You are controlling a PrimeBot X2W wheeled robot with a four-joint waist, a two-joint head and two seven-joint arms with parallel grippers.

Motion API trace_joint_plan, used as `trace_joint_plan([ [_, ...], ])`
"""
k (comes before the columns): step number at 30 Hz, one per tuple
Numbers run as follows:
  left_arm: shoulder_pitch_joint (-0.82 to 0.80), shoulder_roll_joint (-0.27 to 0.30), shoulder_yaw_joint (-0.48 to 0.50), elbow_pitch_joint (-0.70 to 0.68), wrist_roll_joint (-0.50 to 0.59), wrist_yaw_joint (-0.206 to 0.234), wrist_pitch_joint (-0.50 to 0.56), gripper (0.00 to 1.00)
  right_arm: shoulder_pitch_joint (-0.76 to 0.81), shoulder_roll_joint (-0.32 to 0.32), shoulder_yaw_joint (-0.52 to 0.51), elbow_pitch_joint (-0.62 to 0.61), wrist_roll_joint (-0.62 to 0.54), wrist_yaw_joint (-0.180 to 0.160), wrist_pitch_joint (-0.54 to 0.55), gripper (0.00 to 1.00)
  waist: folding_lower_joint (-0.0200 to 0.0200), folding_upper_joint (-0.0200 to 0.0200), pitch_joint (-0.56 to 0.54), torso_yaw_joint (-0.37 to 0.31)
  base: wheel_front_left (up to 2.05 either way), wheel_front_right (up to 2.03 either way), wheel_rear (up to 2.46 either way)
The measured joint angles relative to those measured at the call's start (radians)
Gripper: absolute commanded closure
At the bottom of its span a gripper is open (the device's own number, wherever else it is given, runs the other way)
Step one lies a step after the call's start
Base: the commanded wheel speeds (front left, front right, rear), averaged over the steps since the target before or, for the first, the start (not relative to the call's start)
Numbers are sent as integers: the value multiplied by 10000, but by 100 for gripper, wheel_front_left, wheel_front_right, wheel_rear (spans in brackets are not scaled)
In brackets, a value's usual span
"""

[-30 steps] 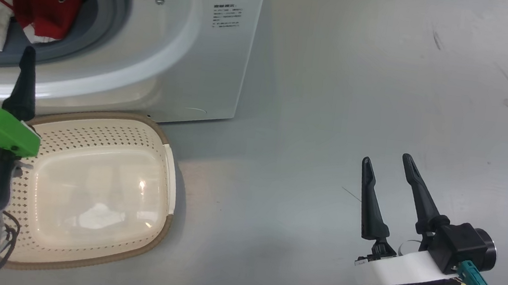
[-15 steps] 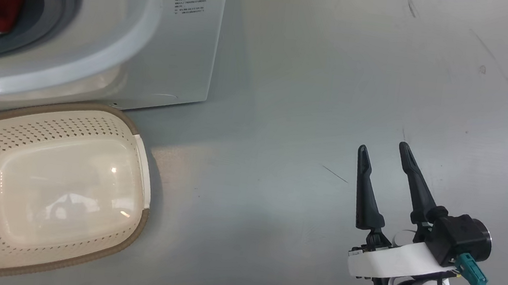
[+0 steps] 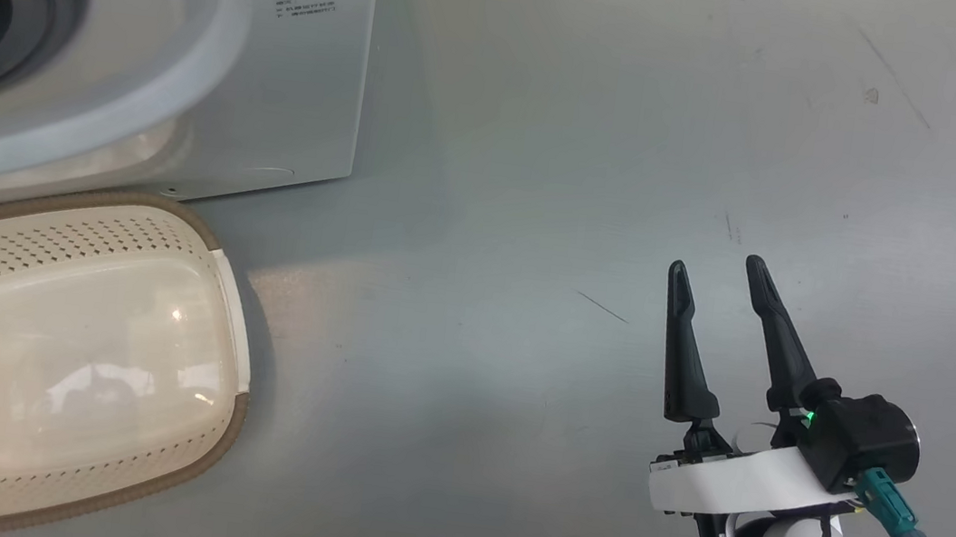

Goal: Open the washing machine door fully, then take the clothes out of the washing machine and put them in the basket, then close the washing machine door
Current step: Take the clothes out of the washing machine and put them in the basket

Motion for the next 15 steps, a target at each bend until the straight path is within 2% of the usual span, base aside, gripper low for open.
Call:
trace_joint_plan([
  [11, -667, 102, -226, 746, 385, 288, 301, 0, -69, -2, 23, -23, 29, -77, 0, 0, 0, 0, 76, -125, 0, 0, 0],
  [12, -718, 100, -230, 800, 385, 288, 347, 5, -82, -2, 27, -29, 29, -82, 0, 0, 0, 0, 81, -133, 0, 0, 0],
  [13, -763, 98, -232, 848, 385, 288, 349, 67, -88, -2, 33, -38, 29, -86, 0, 0, 0, 0, 85, -140, 0, 0, 0],
  [14, -814, 94, -244, 874, 384, 282, 349, 100, -88, -2, 36, -42, 31, -86, 2, 0, 0, 0, 89, -146, 0, 0, 0],
  [15, -866, 88, -272, 895, 384, 270, 349, 100, -89, 0, 40, -44, 35, -86, 0, 0, 0, 0, 92, -151, 0, 0, 0],
])
